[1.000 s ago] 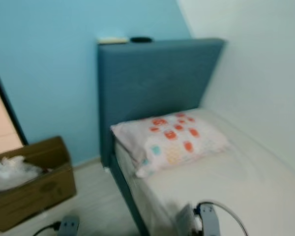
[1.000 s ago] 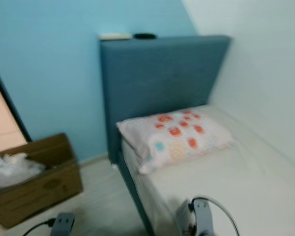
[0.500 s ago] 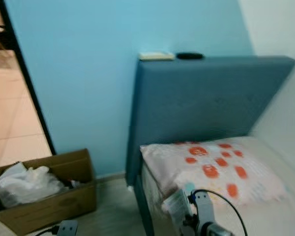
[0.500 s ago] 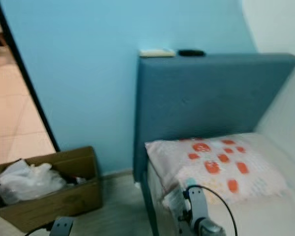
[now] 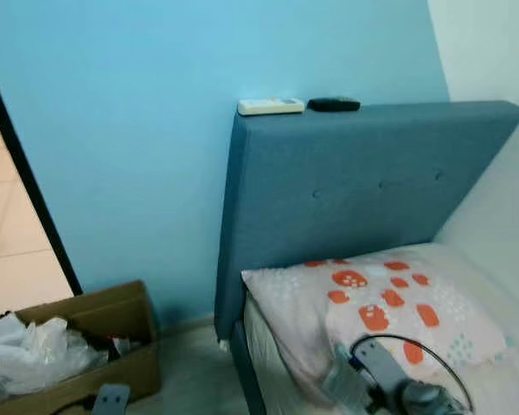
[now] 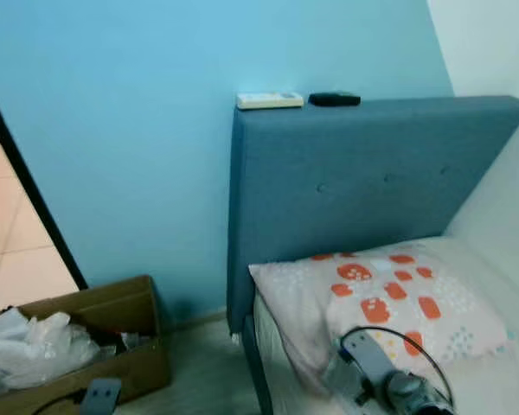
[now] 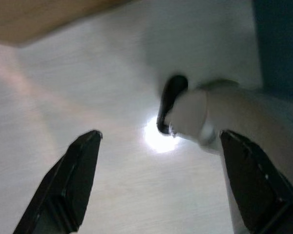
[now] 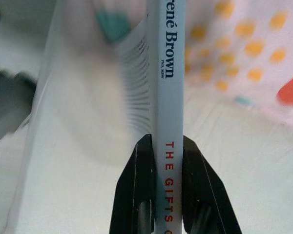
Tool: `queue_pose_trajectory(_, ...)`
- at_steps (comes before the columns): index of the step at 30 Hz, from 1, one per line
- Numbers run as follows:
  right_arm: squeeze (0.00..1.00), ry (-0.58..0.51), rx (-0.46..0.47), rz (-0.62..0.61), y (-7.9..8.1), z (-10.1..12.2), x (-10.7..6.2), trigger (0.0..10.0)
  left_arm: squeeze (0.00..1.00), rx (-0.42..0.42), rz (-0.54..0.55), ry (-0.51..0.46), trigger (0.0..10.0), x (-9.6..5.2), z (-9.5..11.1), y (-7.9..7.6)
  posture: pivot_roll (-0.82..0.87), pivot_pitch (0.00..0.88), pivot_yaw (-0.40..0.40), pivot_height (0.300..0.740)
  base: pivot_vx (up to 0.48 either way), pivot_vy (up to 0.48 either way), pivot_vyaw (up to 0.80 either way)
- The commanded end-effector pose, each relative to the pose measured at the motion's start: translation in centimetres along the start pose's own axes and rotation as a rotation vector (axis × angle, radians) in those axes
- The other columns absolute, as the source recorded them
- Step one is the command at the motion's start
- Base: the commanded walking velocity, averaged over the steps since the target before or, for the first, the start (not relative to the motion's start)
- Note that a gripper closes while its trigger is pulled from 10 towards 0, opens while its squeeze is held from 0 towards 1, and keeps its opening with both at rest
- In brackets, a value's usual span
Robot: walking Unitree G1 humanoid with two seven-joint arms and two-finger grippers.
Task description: Clean up the room
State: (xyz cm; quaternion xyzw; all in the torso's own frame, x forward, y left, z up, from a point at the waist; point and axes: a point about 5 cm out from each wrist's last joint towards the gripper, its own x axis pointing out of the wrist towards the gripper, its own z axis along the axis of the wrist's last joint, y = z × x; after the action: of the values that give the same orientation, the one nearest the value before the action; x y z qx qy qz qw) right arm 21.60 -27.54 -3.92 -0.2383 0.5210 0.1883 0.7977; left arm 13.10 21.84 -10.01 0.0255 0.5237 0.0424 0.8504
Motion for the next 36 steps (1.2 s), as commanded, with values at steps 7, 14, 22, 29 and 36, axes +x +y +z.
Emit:
queue_pose_trajectory(7,0.0,0.185,-0.13,0.114,-0.3,-2.5,-0.7,10.0,0.0,0.013,-0.016,-0.001,10.0,0.1,0.3,-0.2,0.2,0.0,-0.128,0.74,0.0,0.0,0.0)
queue_pose_trajectory(14,0.0,0.204,-0.209,0.017,1.0,-2.2,0.3,10.0,0.0,0.019,-0.02,-0.001,10.0,0.1,0.4,-0.2,0.19,0.0,-0.122,0.74,0.0,0.0,0.0)
queue_pose_trajectory(22,0.0,0.136,-0.161,-0.326,1.8,-1.3,1.1,10.0,0.0,0.036,-0.021,0.011,10.0,-0.1,-0.5,0.3,0.22,0.032,-0.091,0.74,0.0,0.0,0.0)
queue_pose_trajectory(29,0.0,0.161,-0.244,-0.443,2.5,-1.4,1.3,10.0,0.0,0.078,-0.014,0.022,10.0,-0.9,-2.4,2.5,0.27,0.184,-0.041,0.74,0.0,0.0,0.0)
queue_pose_trajectory(36,0.0,0.157,-0.263,-0.401,4.5,-1.2,2.0,10.0,0.0,0.119,-0.01,0.054,10.0,-1.8,-4.6,4.2,0.3,0.258,-0.001,0.74,0.0,0.0,0.0)
